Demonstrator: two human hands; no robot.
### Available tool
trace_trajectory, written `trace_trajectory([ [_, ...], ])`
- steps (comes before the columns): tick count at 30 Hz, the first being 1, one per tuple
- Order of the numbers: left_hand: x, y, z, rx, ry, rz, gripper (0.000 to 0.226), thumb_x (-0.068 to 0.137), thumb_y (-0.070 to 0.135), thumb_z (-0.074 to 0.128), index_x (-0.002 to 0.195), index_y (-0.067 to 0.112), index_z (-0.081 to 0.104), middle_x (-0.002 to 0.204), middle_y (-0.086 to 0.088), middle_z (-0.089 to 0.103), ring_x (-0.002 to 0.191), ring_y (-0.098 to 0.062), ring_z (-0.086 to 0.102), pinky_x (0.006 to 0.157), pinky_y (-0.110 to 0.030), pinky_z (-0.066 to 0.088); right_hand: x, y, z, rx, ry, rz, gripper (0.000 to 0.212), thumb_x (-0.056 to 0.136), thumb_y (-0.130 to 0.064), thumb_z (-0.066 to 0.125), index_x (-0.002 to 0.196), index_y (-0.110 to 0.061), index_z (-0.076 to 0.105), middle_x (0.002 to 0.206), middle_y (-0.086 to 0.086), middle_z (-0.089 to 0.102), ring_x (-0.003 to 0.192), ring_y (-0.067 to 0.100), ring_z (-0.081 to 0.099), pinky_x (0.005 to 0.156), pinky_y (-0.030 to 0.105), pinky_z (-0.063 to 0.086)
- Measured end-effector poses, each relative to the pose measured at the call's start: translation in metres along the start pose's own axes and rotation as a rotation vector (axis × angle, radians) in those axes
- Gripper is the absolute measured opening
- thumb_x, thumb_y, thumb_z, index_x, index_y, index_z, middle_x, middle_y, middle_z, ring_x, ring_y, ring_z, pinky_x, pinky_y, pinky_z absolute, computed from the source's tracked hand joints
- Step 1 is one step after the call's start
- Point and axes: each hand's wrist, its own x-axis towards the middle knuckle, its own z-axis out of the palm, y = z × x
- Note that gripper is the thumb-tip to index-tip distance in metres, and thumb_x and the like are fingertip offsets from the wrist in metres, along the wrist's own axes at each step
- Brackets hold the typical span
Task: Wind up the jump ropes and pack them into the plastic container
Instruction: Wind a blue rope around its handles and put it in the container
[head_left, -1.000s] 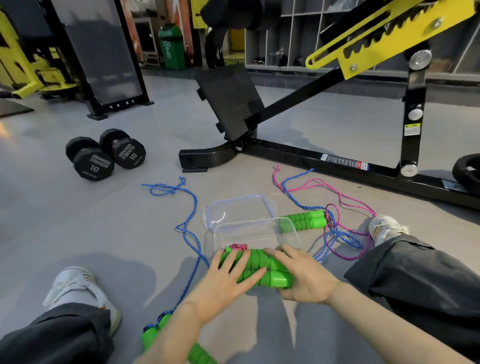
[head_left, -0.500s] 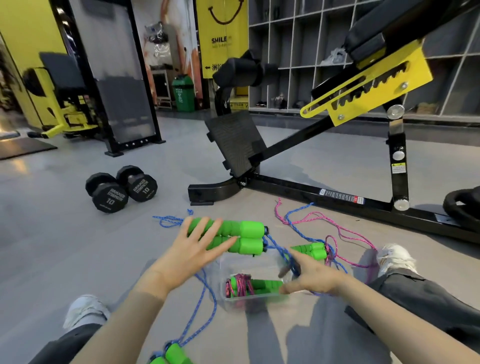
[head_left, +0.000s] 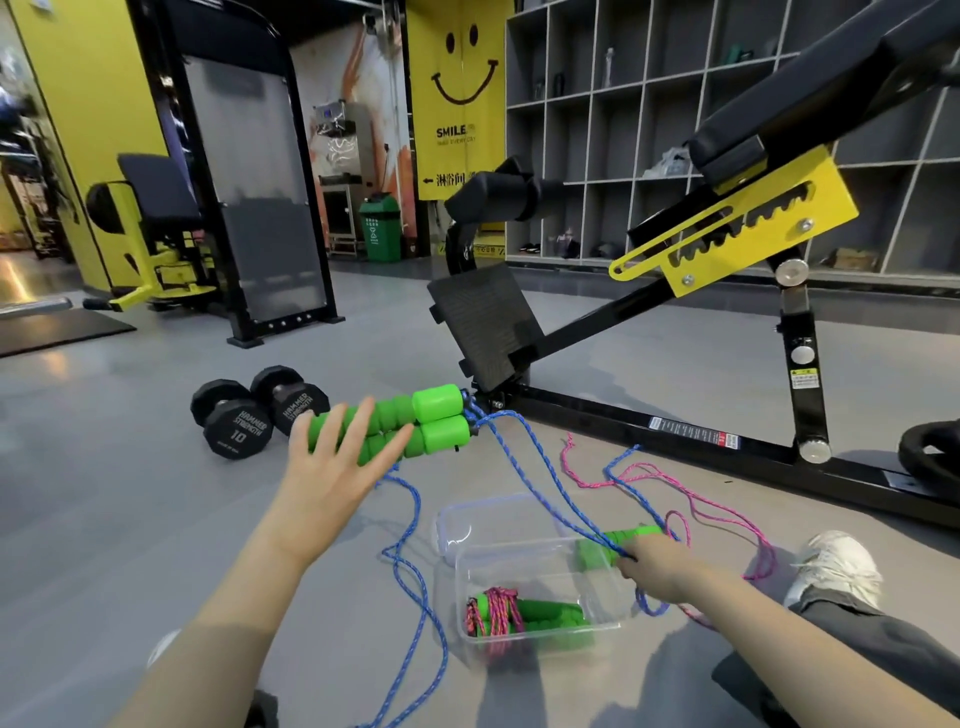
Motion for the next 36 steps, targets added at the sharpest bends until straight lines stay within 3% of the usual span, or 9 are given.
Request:
trace_trajectory([
  [4, 0.003, 0.007, -0.002, -0.024, 0.027, -0.034, 0.064, 0.074, -0.006, 0.038, 0.133, 0.018, 0.046, 0.125, -0.028, 0.047, 0.097, -0.043, 0.058, 0.084, -0.056, 0.045, -0.007, -0.040, -0.048, 0.668, 0.045, -0.108, 0.023, 0.099, -0.017, 0.034, 0.081, -0.012, 0.049, 0.082, 0.010, 0.058, 0.044, 0.020, 0.061, 0.046, 0.024, 0.047],
  [9, 0.002, 0.002, -0.002, -0.003, 0.044, -0.131, 0.059, 0.087, -0.008, 0.021, 0.132, 0.019, 0.049, 0.122, -0.028, 0.053, 0.099, -0.043, 0.057, 0.085, -0.055, 0.041, -0.027, -0.110, -0.139, 0.991, 0.228, -0.380, 0.022, 0.099, -0.014, 0.030, 0.092, -0.012, 0.051, 0.076, 0.013, 0.060, 0.056, 0.026, 0.064, 0.052, 0.028, 0.054],
  [13, 0.001, -0.004, -0.003, 0.022, 0.068, -0.194, 0.061, 0.090, -0.008, 0.015, 0.133, 0.019, 0.048, 0.122, -0.027, 0.052, 0.103, -0.041, 0.050, 0.085, -0.055, 0.040, -0.037, -0.151, -0.203, 0.896, 0.457, -0.531, 0.026, 0.099, -0.013, 0.030, 0.105, -0.003, 0.052, 0.079, 0.016, 0.061, 0.071, 0.031, 0.061, 0.063, 0.030, 0.055],
  [16, -0.002, -0.012, -0.004, 0.035, 0.100, -0.207, 0.060, 0.087, -0.010, 0.024, 0.133, 0.019, 0.048, 0.122, -0.027, 0.052, 0.104, -0.041, 0.049, 0.085, -0.056, 0.038, -0.044, -0.173, -0.237, 0.794, 0.604, -0.597, 0.026, 0.097, -0.012, 0.036, 0.104, 0.005, 0.054, 0.088, 0.022, 0.062, 0.073, 0.031, 0.063, 0.080, 0.044, 0.054],
  [20, -0.008, -0.020, -0.006, 0.058, 0.120, -0.205, 0.074, 0.066, -0.013, 0.046, 0.133, 0.018, 0.048, 0.125, -0.027, 0.047, 0.105, -0.041, 0.047, 0.086, -0.057, 0.037, -0.062, -0.195, -0.266, 0.750, 0.746, -0.681, 0.030, 0.097, -0.025, 0.047, 0.100, 0.002, 0.061, 0.087, 0.013, 0.064, 0.058, 0.007, 0.059, 0.076, 0.034, 0.052],
  [25, -0.010, -0.030, -0.012, 0.057, 0.110, -0.274, 0.072, 0.070, -0.015, 0.040, 0.133, 0.019, 0.048, 0.126, -0.027, 0.047, 0.105, -0.042, 0.050, 0.087, -0.058, 0.037, -0.080, -0.225, -0.281, 0.746, 0.663, -0.744, 0.042, 0.096, -0.046, 0.041, 0.107, -0.009, 0.060, 0.109, 0.007, 0.060, 0.074, 0.004, 0.054, 0.060, 0.010, 0.045],
  [29, -0.021, -0.043, -0.021, 0.064, 0.099, -0.316, 0.071, 0.073, -0.015, 0.039, 0.135, 0.019, 0.047, 0.127, -0.028, 0.047, 0.105, -0.043, 0.051, 0.087, -0.059, 0.038, -0.081, -0.262, -0.285, 0.692, 0.511, -0.740, 0.058, 0.095, -0.057, 0.031, 0.127, -0.014, 0.055, 0.111, -0.003, 0.055, 0.085, 0.002, 0.052, 0.069, 0.015, 0.041],
  [33, -0.031, -0.061, -0.031, 0.051, 0.073, -0.400, 0.064, 0.087, -0.010, 0.017, 0.135, 0.020, 0.047, 0.125, -0.029, 0.049, 0.107, -0.043, 0.049, 0.085, -0.057, 0.038, -0.090, -0.300, -0.292, 0.622, 0.572, -0.864, 0.052, 0.094, -0.057, 0.034, 0.112, -0.017, 0.061, 0.122, -0.001, 0.060, 0.106, 0.011, 0.053, 0.098, 0.028, 0.036],
  [36, -0.035, -0.069, -0.036, 0.049, 0.082, -0.437, 0.064, 0.088, -0.010, 0.015, 0.135, 0.020, 0.047, 0.125, -0.029, 0.048, 0.108, -0.043, 0.047, 0.083, -0.056, 0.039, -0.105, -0.319, -0.307, 0.536, 0.717, -0.979, 0.050, 0.095, -0.052, 0.038, 0.094, -0.008, 0.063, 0.095, -0.005, 0.058, 0.088, 0.006, 0.051, 0.085, 0.019, 0.038],
])
